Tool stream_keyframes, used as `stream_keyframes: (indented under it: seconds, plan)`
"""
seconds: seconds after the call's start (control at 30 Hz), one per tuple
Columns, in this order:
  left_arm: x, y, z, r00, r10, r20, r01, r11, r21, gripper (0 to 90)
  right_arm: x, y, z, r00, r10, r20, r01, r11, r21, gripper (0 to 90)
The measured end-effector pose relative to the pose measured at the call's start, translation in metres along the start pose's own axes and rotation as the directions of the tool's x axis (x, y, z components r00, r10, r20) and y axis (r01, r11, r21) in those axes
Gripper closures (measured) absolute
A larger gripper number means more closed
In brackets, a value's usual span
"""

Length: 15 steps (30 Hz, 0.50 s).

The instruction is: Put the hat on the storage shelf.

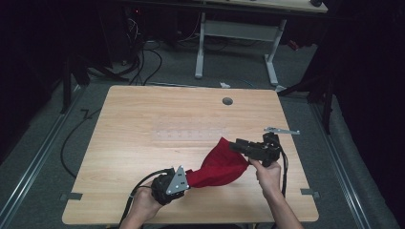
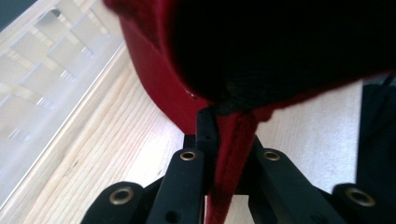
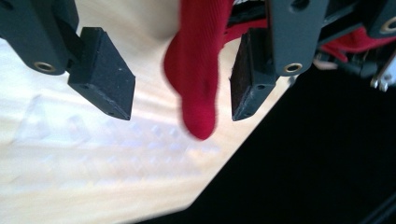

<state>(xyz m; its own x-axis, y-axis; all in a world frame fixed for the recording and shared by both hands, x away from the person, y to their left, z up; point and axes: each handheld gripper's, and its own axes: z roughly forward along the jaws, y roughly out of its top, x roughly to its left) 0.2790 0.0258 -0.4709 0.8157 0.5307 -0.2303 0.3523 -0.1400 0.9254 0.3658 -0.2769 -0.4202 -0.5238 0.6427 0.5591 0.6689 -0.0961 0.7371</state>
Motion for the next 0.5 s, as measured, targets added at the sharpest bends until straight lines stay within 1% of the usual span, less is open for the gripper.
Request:
stream_keyframes:
  seconds: [0.07,0.1,0.13,0.17,0.2,0.27,0.3,0.33,0.37,0.4,0.5]
  plan:
    - [0.003,0.002,-0.004,0.9997,-0.023,-0.001,0.023,0.9996,-0.018,85.8,-0.002,0.004,-0.008,0.9994,-0.010,0.032,0.010,1.000,-0.026,40.0]
    - [0.004,0.003,-0.006,0.9995,-0.032,-0.005,0.032,0.9991,-0.028,85.8,-0.004,0.004,-0.010,0.9992,-0.005,0.040,0.007,1.000,-0.029,40.0]
    - [0.006,0.005,-0.008,0.9990,-0.045,-0.007,0.045,0.9982,-0.040,85.7,-0.006,0.004,-0.012,0.9985,-0.015,0.052,0.016,0.999,-0.030,40.0]
    - [0.007,0.006,-0.009,0.9978,-0.066,-0.009,0.065,0.9963,-0.056,85.7,-0.008,0.003,-0.013,0.9973,-0.021,0.071,0.023,0.999,-0.029,39.9]
    - [0.009,0.008,-0.011,0.9970,-0.076,-0.012,0.075,0.9950,-0.065,85.7,-0.011,0.001,-0.013,0.9956,-0.026,0.089,0.029,0.999,-0.026,39.8]
    - [0.013,0.012,-0.014,0.9935,-0.113,-0.016,0.111,0.9888,-0.100,85.6,-0.015,-0.004,-0.013,0.9936,-0.026,0.110,0.029,0.999,-0.020,39.1]
    - [0.015,0.013,-0.015,0.9913,-0.130,-0.017,0.128,0.9852,-0.115,85.6,-0.018,-0.008,-0.011,0.9900,-0.034,0.137,0.035,0.999,-0.008,38.9]
    - [0.018,0.015,-0.016,0.9871,-0.159,-0.013,0.156,0.9791,-0.130,85.5,-0.020,-0.011,-0.011,0.9873,-0.042,0.153,0.043,0.999,-0.002,38.5]
    - [0.021,0.017,-0.018,0.9831,-0.183,-0.009,0.180,0.9735,-0.141,85.6,-0.023,-0.017,-0.009,0.9846,-0.039,0.170,0.038,0.999,0.005,37.7]
    - [0.022,0.018,-0.019,0.9801,-0.198,-0.010,0.194,0.9691,-0.152,85.6,-0.027,-0.021,-0.008,0.9813,-0.046,0.187,0.043,0.999,0.017,37.3]
    - [0.027,0.020,-0.022,0.9756,-0.218,-0.024,0.211,0.9629,-0.168,85.6,-0.033,-0.033,-0.004,0.9633,-0.092,0.252,0.082,0.995,0.048,36.9]
